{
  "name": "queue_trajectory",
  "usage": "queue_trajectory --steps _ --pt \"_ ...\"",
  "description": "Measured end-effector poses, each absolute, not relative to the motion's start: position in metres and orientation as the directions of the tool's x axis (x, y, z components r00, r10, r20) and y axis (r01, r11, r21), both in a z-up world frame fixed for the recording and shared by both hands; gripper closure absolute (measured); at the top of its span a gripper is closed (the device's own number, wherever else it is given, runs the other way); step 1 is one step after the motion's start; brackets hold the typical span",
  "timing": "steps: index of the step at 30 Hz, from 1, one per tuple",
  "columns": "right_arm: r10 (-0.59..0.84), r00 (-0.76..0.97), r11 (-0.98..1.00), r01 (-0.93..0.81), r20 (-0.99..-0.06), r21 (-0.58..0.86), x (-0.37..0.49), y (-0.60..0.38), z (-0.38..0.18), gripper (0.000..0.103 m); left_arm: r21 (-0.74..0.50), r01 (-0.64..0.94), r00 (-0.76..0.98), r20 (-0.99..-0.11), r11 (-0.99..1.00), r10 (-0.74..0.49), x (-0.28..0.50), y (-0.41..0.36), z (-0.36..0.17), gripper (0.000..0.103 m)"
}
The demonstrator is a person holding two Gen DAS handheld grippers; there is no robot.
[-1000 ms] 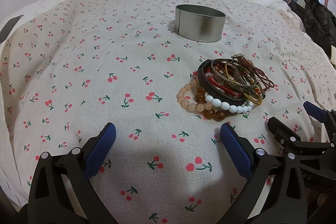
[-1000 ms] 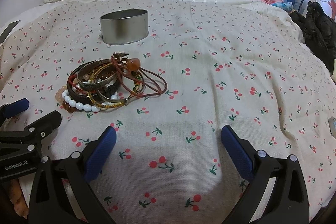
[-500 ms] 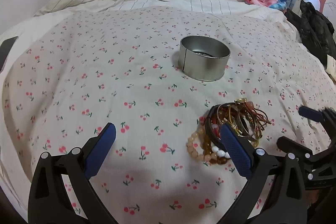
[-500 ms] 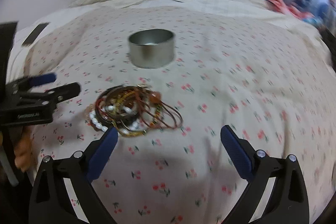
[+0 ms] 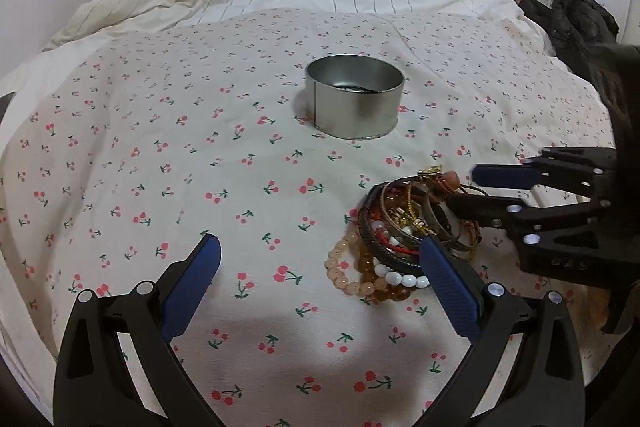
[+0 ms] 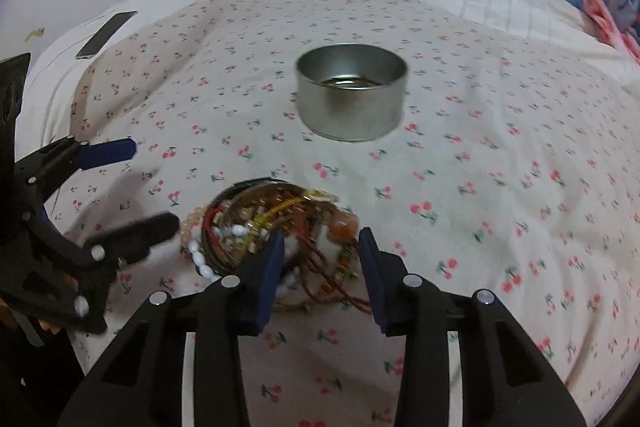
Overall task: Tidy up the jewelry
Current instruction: 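Grasp the brown cord bracelet with orange bead using the right tool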
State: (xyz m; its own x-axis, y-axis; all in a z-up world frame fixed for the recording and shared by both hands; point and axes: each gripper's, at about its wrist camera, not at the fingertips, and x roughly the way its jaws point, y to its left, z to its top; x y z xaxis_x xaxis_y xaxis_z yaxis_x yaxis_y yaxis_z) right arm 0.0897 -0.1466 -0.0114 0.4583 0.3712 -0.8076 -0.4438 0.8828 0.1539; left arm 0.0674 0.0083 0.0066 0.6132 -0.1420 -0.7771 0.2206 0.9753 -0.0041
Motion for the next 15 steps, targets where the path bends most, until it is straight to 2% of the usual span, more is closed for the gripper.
queue_trajectory --steps 2,4,15 --pt "0.368 0.428 0.874 -0.461 -0.825 0.151 0.095 -0.14 -0.018 0.089 -0.002 0.23 0.615 -0.775 0.973 -0.147 0.067 0.007 0.007 0.007" --pt "0.348 0.429 0.887 -0.438 -0.833 0.144 0.098 -0.142 -0.021 0.095 -0.005 0.24 0.621 -0.768 0.971 -0.157 0.067 0.005 0.008 0.007" --pt "0.516 0.444 0.856 -0.29 -0.732 0.428 0.097 -0.212 -0.003 0.097 -0.098 0.405 0.575 -0.746 0.909 -0.336 0.066 -0.029 0.014 0.007"
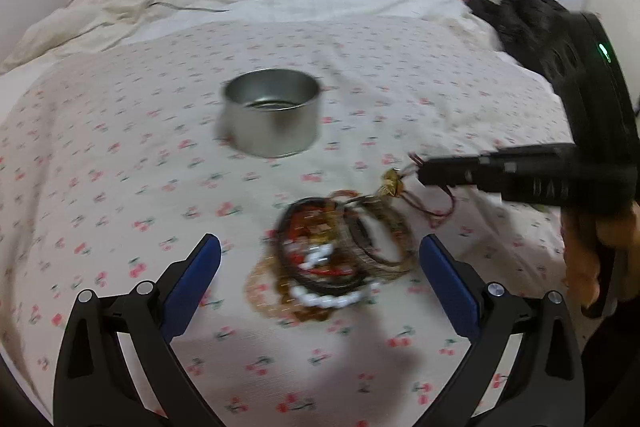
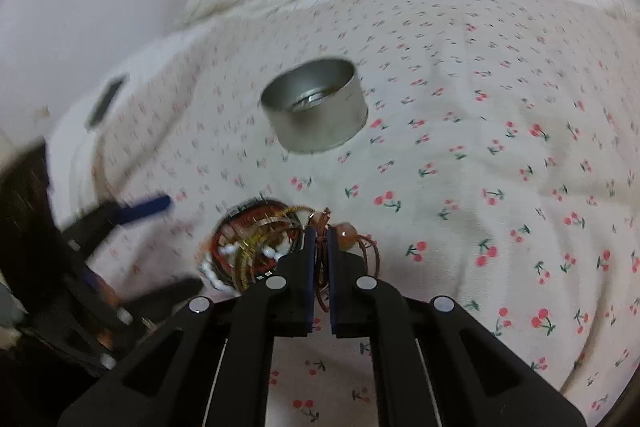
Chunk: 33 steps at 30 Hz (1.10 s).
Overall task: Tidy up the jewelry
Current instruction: 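Grasp the brown cord bracelet with orange bead using the right tool, then grasp a silver bangle with the left tool while the right tool lifts the cord bracelet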
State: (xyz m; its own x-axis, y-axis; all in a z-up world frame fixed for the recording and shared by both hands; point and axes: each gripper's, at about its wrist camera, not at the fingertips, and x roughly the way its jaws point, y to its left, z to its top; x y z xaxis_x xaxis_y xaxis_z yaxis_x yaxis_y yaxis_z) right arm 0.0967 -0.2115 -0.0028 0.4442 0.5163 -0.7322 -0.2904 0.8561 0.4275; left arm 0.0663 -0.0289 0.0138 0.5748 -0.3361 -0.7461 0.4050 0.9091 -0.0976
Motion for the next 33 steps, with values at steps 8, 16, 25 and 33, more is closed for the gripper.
queue_trajectory --steps 8,16,25,33 --pt "0.589 0.453 0.803 -0.231 -0.67 0.549 0.103 -0.233 0.001 0.097 -0.106 0.458 0.513 -0.779 0.883 -0.36 0.087 -0.061 0.005 0.007" --pt "0.622 0.458 0.772 -0.223 -0.635 0.596 0.101 -0.244 0.004 0.097 -0.217 0.448 0.402 -0.818 0.867 -0.412 0.099 -0.057 -0.015 0.05" --pt "0.632 0.464 0.762 -0.226 -0.621 0.607 0.1 -0.246 0.007 0.097 -0.185 0.422 0.418 -0.829 0.887 -0.372 0.097 -0.049 -0.016 0.087" --pt "0.642 0.473 0.751 -0.228 -0.604 0.62 0.098 -0.248 0.011 0.097 -0.068 0.445 0.452 -0.844 0.893 -0.29 0.089 -0.055 -0.008 0.089"
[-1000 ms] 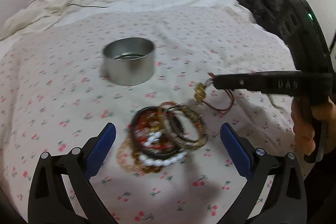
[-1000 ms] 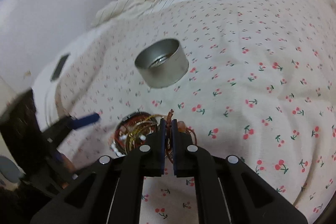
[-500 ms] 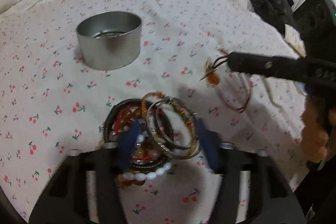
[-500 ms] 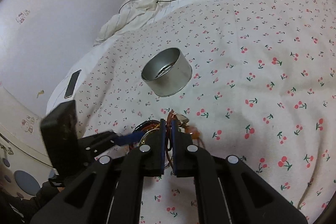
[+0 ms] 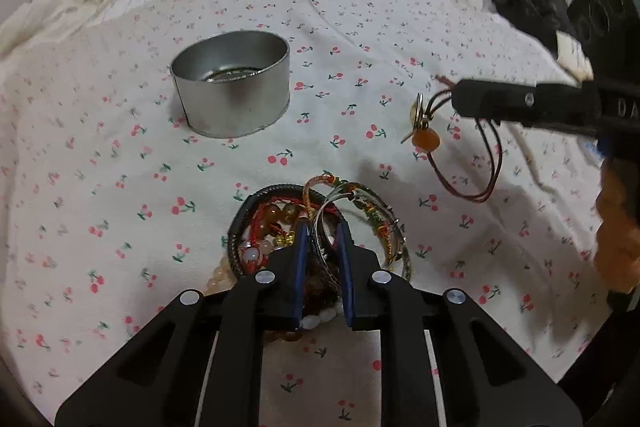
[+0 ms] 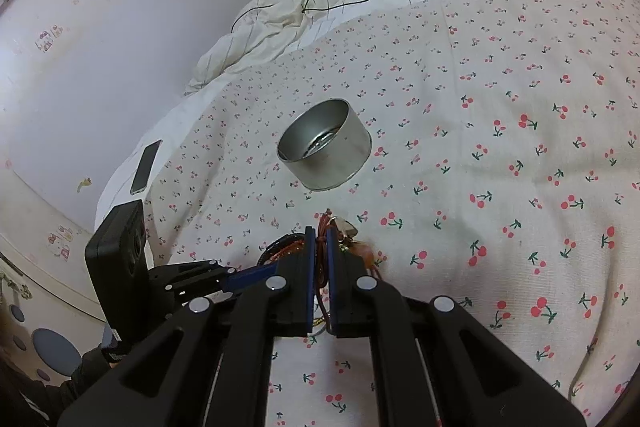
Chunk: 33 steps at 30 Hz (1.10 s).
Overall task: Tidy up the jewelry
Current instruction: 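Grasp a silver bangle with the left tool while the right tool lifts the cord bracelet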
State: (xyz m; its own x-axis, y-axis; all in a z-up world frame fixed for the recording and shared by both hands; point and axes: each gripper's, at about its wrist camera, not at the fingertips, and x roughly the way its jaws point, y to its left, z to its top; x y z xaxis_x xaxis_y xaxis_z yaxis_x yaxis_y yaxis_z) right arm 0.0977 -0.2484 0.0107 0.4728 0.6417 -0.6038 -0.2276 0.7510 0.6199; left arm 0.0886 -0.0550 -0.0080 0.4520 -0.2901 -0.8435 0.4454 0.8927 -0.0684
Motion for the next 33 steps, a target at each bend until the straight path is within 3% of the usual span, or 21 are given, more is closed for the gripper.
queue_trajectory --steps 8,10,13,24,33 --pt "0.66 0.474 0.735 -0.245 -0.583 0.633 0.095 -0.248 0.016 0.097 -0.083 0.452 0.421 -0.858 0.888 -0.294 0.09 -0.05 -0.003 0.087" --pt "0.663 0.478 0.731 -0.246 -0.577 0.637 0.095 -0.249 0.018 0.097 -0.08 0.454 0.432 -0.851 0.888 -0.298 0.088 -0.05 0.0 0.096" --pt "0.667 0.48 0.726 -0.247 -0.569 0.642 0.094 -0.25 0.019 0.096 -0.033 0.462 0.469 -0.839 0.886 -0.275 0.083 -0.055 0.004 0.1" --pt "0.681 0.487 0.71 -0.257 -0.547 0.656 0.091 -0.251 0.024 0.096 -0.057 0.43 0.516 -0.803 0.901 -0.297 0.082 -0.043 0.039 0.1" --pt "0.691 0.543 0.68 -0.265 -0.477 0.684 0.092 -0.26 0.033 0.096 -0.071 0.371 0.579 -0.762 0.926 -0.29 0.115 -0.025 0.062 0.1"
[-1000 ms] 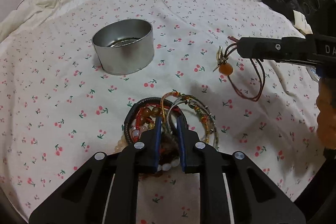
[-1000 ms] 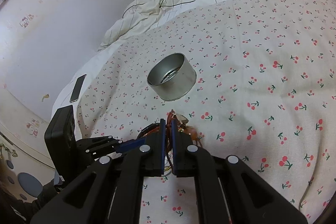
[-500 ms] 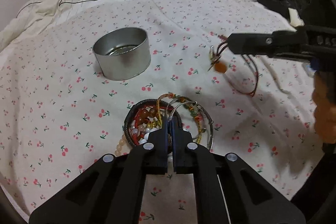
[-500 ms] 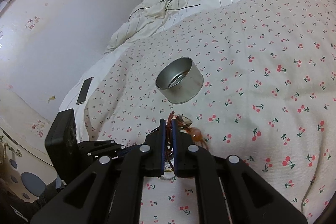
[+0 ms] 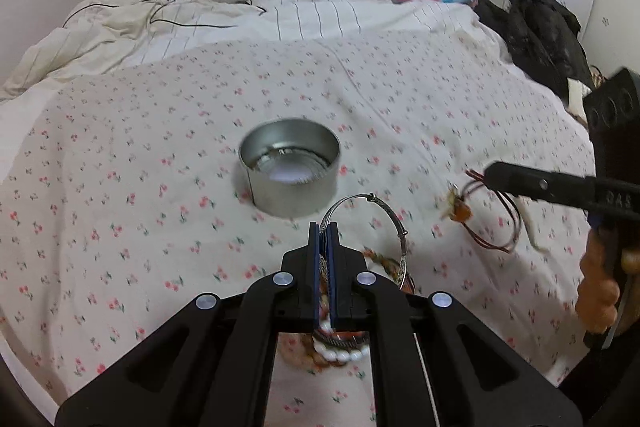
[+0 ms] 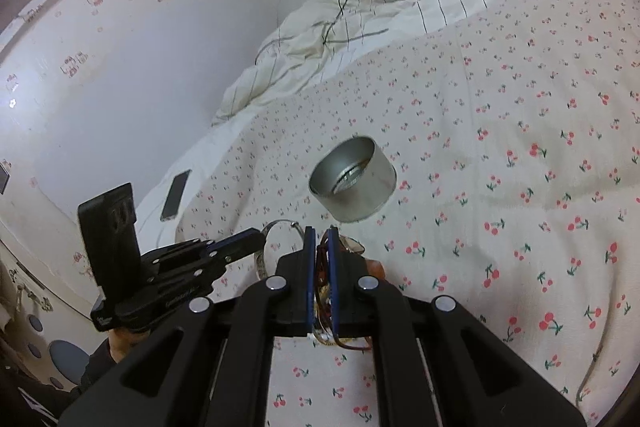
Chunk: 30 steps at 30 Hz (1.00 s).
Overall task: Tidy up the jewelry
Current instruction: 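Grasp a silver bangle with the left tool while the right tool lifts the cord bracelet, then drop the silver bangle into the tin with the left tool while the right drops the cord bracelet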
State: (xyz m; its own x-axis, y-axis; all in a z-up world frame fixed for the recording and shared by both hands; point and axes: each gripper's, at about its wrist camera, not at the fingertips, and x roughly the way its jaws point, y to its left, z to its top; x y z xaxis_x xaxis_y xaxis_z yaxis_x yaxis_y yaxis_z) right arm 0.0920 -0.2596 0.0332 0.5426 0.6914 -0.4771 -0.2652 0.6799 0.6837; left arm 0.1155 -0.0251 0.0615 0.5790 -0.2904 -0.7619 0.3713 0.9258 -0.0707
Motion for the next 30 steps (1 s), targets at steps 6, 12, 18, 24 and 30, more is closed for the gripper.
queue_trajectory --steps 6,12,18,24,30 --pt "0.698 0.559 0.673 -0.297 -0.448 0.677 0.113 -0.253 0.045 0.096 -0.096 0.349 0.61 -0.732 0.932 -0.304 0.154 -0.023 0.068 0.1" --pt "0.703 0.554 0.671 -0.312 -0.445 0.672 0.151 -0.24 0.051 0.096 -0.131 0.325 0.622 -0.717 0.937 -0.316 0.2 -0.023 0.064 0.1" --pt "0.704 0.546 0.674 -0.315 -0.454 0.668 0.184 -0.226 0.05 0.096 -0.169 0.299 0.608 -0.725 0.939 -0.324 0.229 -0.02 0.048 0.1" --pt "0.695 0.539 0.689 -0.309 -0.477 0.655 0.202 -0.215 0.043 0.096 -0.194 0.292 0.526 -0.785 0.937 -0.327 0.246 -0.02 0.025 0.098" --pt "0.687 0.532 0.698 -0.297 -0.494 0.652 0.213 -0.207 0.036 0.096 -0.182 0.246 0.529 -0.798 0.952 -0.289 0.249 -0.009 0.025 0.074"
